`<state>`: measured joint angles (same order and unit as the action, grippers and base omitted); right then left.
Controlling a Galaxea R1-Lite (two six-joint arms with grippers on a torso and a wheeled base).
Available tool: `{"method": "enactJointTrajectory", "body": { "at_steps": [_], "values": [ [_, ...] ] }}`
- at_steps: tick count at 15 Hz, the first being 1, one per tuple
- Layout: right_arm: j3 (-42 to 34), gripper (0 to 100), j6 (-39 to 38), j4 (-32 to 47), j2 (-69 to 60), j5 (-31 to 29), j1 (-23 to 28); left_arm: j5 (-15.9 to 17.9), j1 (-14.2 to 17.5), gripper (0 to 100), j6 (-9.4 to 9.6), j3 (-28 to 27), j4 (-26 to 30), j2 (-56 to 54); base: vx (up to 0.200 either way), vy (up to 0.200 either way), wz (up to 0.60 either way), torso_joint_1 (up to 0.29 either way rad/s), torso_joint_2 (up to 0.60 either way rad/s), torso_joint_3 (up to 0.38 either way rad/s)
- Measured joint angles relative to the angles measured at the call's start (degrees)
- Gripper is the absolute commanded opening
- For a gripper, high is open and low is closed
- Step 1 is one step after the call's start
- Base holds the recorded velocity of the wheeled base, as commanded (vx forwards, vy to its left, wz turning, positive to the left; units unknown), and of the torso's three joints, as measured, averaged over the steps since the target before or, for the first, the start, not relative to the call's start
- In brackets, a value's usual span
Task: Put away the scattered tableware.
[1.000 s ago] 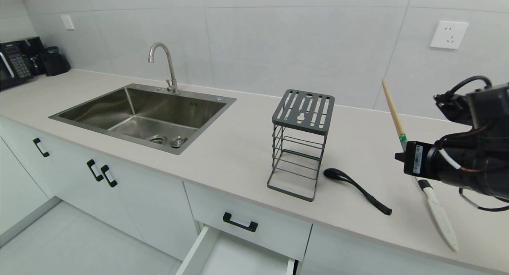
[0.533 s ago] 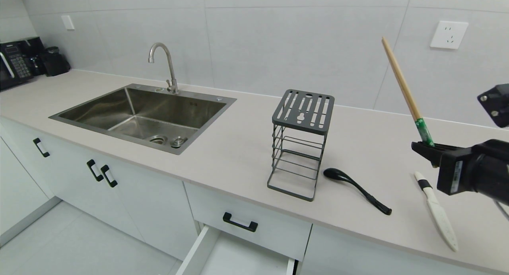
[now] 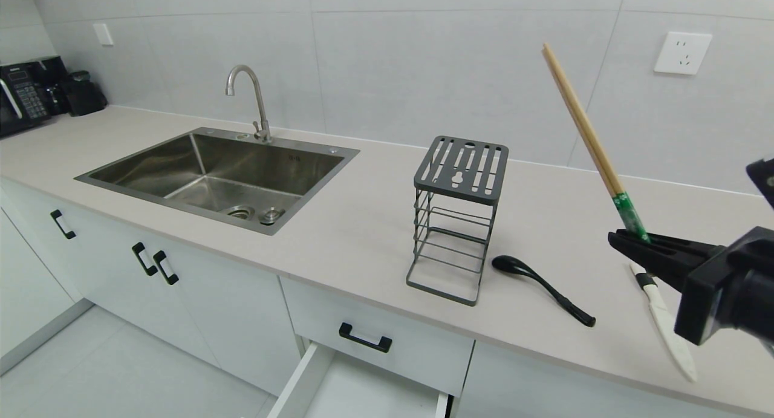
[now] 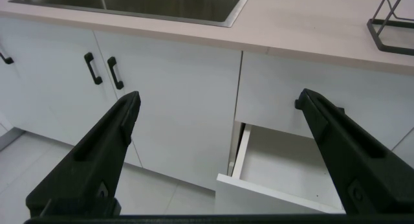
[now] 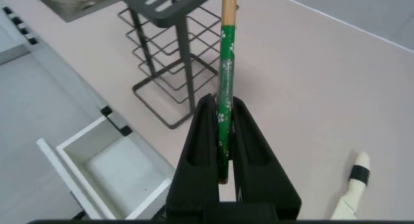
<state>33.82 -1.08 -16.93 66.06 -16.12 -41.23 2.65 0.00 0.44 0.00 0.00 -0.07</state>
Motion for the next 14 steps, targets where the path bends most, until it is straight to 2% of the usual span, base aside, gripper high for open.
{"method": "enactJointTrajectory", "body": {
  "at_steps": [4,6,12,14],
  "values": [
    [0.4,0,0.8,0.0,2.8,5.7,-9.9,0.0,0.0,100,0.0,0.0,0.0,0.0,0.0,0.0,0.0,0.0,0.0,0.0],
    [0.4,0,2.4,0.0,5.5,10.2,-11.6,0.0,0.0,100,0.0,0.0,0.0,0.0,0.0,0.0,0.0,0.0,0.0,0.0],
    [-2.6,0,3.2,0.3,10.3,18.5,-15.9,0.0,0.0,100,0.0,0.0,0.0,0.0,0.0,0.0,0.0,0.0,0.0,0.0],
    [-3.8,0,8.0,0.3,12.4,18.8,-16.8,0.0,0.0,100,0.02,0.0,0.0,0.0,0.0,0.0,0.0,0.0,0.0,0.0]
  ]
}}
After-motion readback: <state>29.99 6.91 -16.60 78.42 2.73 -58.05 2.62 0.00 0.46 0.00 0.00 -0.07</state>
